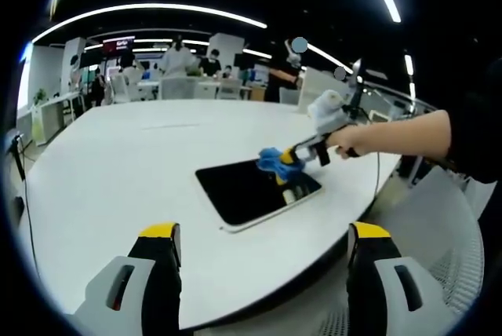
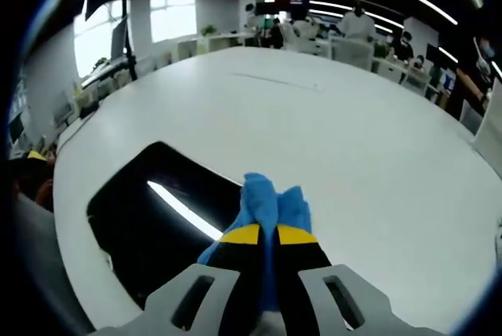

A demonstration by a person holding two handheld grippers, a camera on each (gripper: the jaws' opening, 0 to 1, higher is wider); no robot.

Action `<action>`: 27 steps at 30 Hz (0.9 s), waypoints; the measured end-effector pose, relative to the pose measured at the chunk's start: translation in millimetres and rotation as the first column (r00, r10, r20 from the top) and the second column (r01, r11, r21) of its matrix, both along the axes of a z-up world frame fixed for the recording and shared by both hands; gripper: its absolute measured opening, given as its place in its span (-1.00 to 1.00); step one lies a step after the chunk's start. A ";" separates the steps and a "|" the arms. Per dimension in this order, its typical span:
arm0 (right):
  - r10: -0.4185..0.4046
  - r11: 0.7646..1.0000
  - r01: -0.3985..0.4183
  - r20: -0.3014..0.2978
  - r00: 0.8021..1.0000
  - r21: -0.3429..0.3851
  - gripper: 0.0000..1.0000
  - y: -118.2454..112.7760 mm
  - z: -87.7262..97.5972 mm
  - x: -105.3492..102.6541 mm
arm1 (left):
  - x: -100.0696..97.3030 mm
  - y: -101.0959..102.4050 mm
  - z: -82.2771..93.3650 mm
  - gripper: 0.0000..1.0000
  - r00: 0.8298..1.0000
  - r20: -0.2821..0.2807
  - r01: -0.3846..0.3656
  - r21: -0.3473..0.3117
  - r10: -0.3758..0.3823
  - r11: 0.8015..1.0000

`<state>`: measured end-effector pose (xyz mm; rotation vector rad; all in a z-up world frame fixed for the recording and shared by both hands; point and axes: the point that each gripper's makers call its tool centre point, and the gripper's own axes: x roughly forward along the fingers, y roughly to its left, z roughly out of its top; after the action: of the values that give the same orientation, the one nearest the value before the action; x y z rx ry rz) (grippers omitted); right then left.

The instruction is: Wipe the mirror surface with the cleaning cloth until all visible marks leave the cleaned area.

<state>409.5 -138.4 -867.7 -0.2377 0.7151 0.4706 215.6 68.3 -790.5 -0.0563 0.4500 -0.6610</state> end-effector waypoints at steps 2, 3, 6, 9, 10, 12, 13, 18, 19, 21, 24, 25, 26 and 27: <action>-0.006 1.000 0.006 0.010 1.000 -0.002 -0.99 -0.1 0.1 2.8 | 0.0 0.1 0.0 0.75 1.000 0.000 0.000 0.000 0.000 1.000; -0.008 1.000 0.008 0.014 1.000 -0.003 -0.99 -0.2 0.1 4.4 | 0.0 0.1 0.2 0.75 1.000 0.001 0.000 0.000 0.000 1.000; -0.013 1.000 0.013 0.022 1.000 -0.008 -0.99 -0.1 0.1 9.2 | 0.2 0.2 0.2 0.75 1.000 0.000 0.000 0.000 0.000 1.000; -0.020 1.000 0.020 0.032 0.999 -0.006 -0.99 -0.7 -0.1 14.3 | 0.2 0.1 0.0 0.75 1.000 -0.001 0.001 -0.001 -0.001 1.000; -0.022 1.000 0.023 0.034 0.999 -0.003 -0.99 -0.8 -0.1 15.5 | 0.4 0.3 0.0 0.75 1.000 0.000 0.000 -0.001 0.000 1.000; -0.024 1.000 0.024 0.035 0.999 -0.005 -0.99 -0.5 0.1 17.3 | 0.2 0.2 -0.1 0.75 1.000 -0.001 0.000 0.000 0.000 1.000; -0.021 1.000 0.021 0.037 0.999 -0.009 -0.99 -0.4 0.1 18.2 | 0.4 0.2 -0.1 0.75 1.000 -0.001 0.000 -0.001 0.000 1.000; -0.019 1.000 0.020 0.034 0.999 -0.024 -0.99 0.5 0.4 26.6 | 1.2 1.2 0.0 0.75 1.000 0.001 -0.007 -0.002 0.007 1.000; -0.022 0.999 0.023 0.034 0.999 -0.025 -0.99 0.6 0.4 28.0 | 1.0 1.3 -0.3 0.75 1.000 0.000 -0.008 0.000 0.008 1.000; -0.024 0.999 0.025 0.037 0.999 -0.028 -0.99 0.5 0.6 27.9 | 0.6 1.5 -0.9 0.75 1.000 -0.003 -0.006 0.003 0.006 1.000; -0.027 0.999 0.028 0.041 0.999 -0.025 -0.99 0.1 0.6 27.8 | -0.1 0.5 -1.2 0.75 1.000 -0.006 0.002 0.005 -0.002 1.000; -0.025 0.999 0.027 0.041 0.999 -0.027 -0.99 0.1 0.6 27.9 | 0.0 0.4 -1.0 0.74 1.000 -0.005 0.002 0.005 -0.002 1.000; -0.023 0.999 0.025 0.042 0.999 -0.029 -0.99 0.0 0.8 28.7 | 0.0 -0.3 -0.4 0.74 1.000 -0.003 0.006 0.002 -0.006 1.000; -0.021 0.999 0.022 0.044 0.999 -0.032 -0.99 0.0 0.8 29.3 | -0.1 -0.6 -0.2 0.74 1.000 -0.002 0.008 0.000 -0.008 1.000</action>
<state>438.8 -138.4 -866.9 -0.2702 0.6824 0.4320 215.5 67.7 -790.7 -0.0548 0.4524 -0.6690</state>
